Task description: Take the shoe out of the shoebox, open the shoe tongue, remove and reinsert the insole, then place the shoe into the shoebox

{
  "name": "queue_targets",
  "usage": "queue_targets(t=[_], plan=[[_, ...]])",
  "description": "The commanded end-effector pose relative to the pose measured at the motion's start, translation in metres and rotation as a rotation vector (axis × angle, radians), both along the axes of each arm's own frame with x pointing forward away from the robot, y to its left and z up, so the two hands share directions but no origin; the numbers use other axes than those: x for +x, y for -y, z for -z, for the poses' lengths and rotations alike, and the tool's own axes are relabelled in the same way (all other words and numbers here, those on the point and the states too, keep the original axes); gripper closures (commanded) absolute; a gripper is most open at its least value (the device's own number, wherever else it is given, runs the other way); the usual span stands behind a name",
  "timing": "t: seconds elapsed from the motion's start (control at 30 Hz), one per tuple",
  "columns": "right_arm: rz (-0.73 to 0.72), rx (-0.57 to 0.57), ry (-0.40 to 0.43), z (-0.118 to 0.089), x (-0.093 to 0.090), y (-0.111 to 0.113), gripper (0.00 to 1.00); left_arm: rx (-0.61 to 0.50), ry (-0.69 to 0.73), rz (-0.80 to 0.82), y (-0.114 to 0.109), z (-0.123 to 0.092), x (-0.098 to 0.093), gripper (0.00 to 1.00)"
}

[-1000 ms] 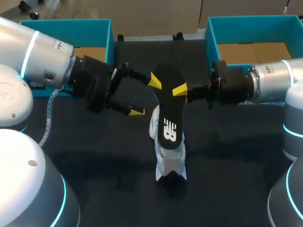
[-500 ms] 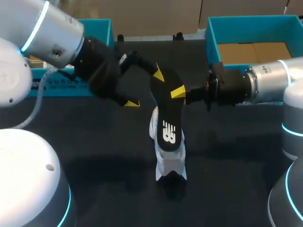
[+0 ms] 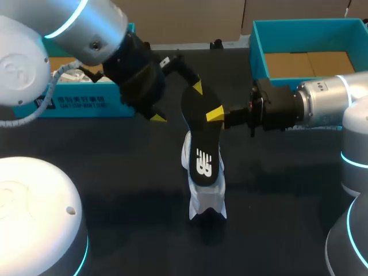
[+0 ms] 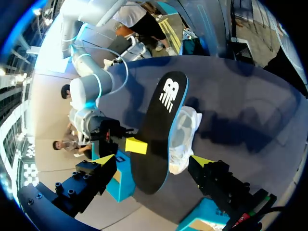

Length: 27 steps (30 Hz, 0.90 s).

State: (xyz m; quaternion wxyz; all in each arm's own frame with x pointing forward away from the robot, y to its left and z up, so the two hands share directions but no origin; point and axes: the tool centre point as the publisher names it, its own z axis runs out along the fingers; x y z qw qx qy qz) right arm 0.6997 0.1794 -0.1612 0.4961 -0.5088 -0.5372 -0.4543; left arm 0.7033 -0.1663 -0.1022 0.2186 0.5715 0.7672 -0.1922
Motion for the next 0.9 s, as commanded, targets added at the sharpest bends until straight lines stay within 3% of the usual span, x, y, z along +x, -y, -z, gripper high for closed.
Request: queue_targets(t=[0.03,0.43,0.9], plan=[[0.005,0.0,-0.002,0.002,-0.003,-0.004,1.0,0.244,-0.067,0.002,0.007,0.0,0.002,0.0],[0.0,-0.005,-0.003,0.003,-0.002,-0.005,1.0,0.351,-0.074,0.019,0.011,0.001,0.005,0.0],[-0.016,-0.003,-0.006,0.005,0.003,-0.009,1.0,0.403,-0.054,0.074,0.025,-0.001,-0.009,0.0]])
